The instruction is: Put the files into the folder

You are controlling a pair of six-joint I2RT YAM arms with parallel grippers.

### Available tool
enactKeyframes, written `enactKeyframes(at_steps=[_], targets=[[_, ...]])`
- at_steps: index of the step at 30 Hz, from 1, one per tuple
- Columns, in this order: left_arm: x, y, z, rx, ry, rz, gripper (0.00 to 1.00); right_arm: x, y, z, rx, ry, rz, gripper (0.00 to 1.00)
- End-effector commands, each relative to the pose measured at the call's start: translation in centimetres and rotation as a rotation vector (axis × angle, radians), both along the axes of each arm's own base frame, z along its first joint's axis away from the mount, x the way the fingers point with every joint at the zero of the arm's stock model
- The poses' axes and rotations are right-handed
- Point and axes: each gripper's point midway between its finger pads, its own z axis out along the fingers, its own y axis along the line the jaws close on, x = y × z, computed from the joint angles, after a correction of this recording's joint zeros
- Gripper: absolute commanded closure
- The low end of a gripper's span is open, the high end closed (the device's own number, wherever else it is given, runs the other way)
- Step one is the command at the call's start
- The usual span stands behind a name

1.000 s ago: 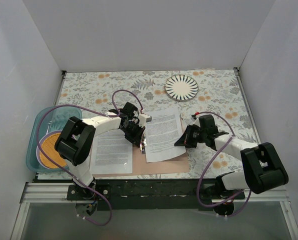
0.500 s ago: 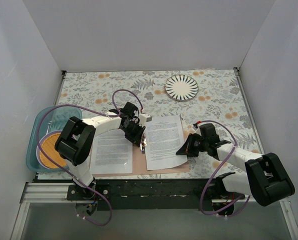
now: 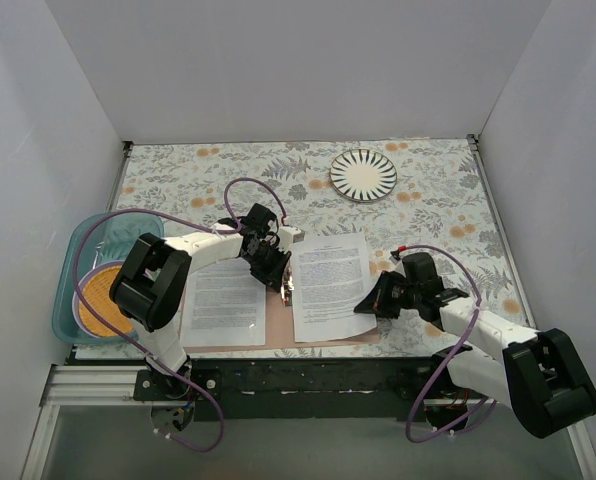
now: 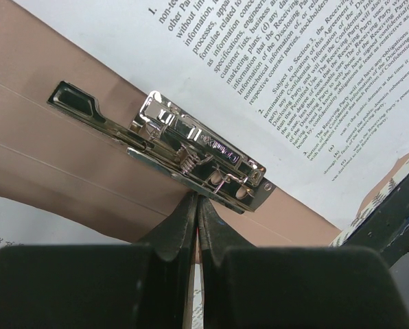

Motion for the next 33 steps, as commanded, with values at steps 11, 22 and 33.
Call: enactKeyframes(at_steps=[11, 22, 33], targets=[[1.3, 0.8, -0.8, 0.065, -0.054, 0.012, 1.0, -0.7, 0.7, -0.6, 0.008, 0.035, 0.004, 0.99], [1.5, 0.6, -0.4, 0.062, -0.058, 0.01, 1.0, -0.6, 1.9, 0.1, 0.012, 0.03, 0.029, 0.92], [1.2, 0.9, -0.3, 0.063, -0.055, 0.007, 1.0, 0.5, 2.1, 0.7, -0.033, -0.014, -0.024, 0.99]])
